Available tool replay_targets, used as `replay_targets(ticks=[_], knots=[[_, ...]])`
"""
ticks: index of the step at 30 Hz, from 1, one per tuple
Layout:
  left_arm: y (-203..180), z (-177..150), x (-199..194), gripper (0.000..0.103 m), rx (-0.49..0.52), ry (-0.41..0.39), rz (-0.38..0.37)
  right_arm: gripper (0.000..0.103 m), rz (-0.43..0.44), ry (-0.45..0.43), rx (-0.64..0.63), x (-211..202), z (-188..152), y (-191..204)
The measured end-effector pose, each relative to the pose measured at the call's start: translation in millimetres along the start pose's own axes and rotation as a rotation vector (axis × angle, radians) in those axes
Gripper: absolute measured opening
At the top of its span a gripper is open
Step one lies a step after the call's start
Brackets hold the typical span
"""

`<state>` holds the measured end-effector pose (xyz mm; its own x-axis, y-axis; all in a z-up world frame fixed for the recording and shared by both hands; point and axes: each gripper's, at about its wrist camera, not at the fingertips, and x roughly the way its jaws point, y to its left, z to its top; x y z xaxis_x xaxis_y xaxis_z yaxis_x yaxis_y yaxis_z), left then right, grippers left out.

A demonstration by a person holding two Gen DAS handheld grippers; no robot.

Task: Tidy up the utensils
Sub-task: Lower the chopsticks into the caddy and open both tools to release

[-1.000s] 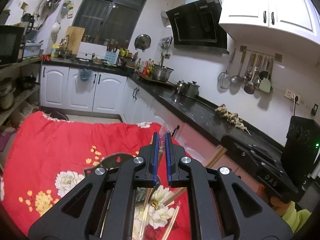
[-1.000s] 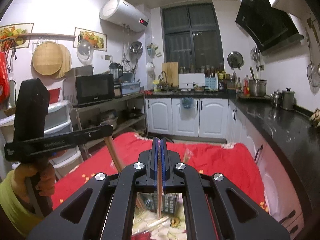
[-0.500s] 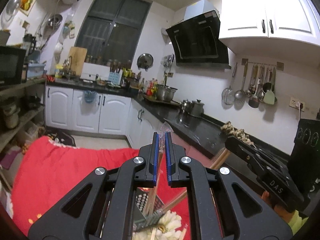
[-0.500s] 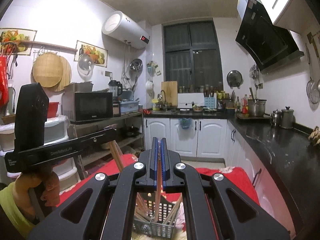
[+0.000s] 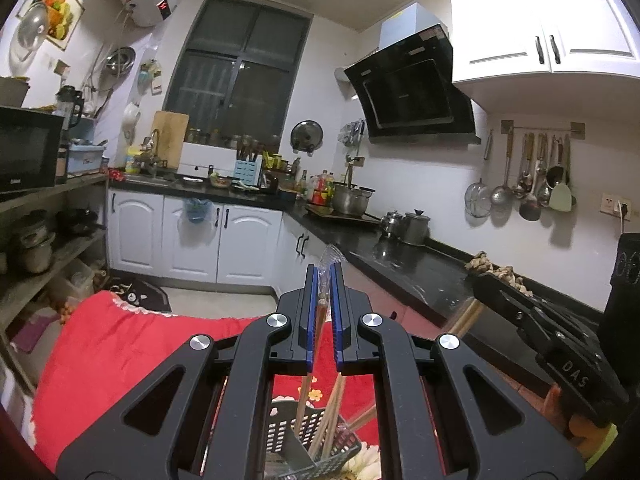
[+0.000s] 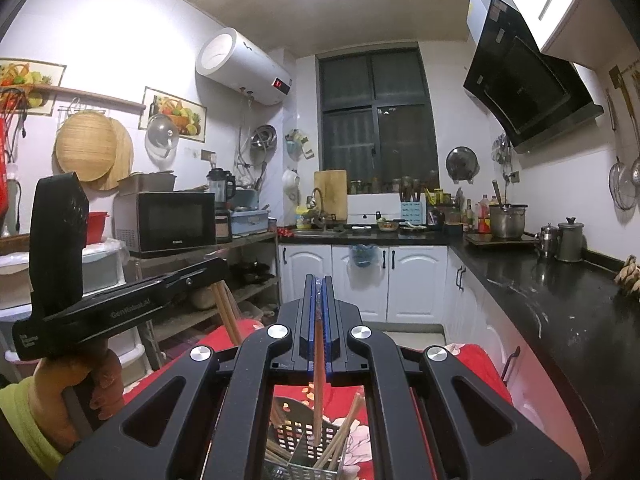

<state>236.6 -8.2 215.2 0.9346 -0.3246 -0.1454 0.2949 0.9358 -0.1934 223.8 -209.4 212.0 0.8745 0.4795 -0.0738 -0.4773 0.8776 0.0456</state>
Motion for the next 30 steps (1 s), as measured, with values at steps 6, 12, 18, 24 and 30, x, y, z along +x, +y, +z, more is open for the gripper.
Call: replay_targets(ticks=[6, 12, 18, 24, 30], knots=[[9, -14, 13, 0.004, -0.018, 0.015, 0.016, 0.003, 0.006, 0.040, 0.001, 16, -12, 3], [21, -33, 25, 0.004, -0.044, 0.048, 0.027, 0.003, 0.005, 0.090, 0.005, 32, -31, 6], [27, -50, 36, 0.004, -0.049, 0.093, 0.031, 0.003, 0.001, 0.143, 0.026, 46, -50, 4], [29, -64, 41, 0.004, -0.039, 0.137, 0.040, 0.004, -0.022, 0.203, 0.052, 57, -66, 0], [36, -72, 38, 0.027, -0.040, 0.159, 0.073, 0.009, -0.044, 0.249, 0.075, 59, -78, -5]])
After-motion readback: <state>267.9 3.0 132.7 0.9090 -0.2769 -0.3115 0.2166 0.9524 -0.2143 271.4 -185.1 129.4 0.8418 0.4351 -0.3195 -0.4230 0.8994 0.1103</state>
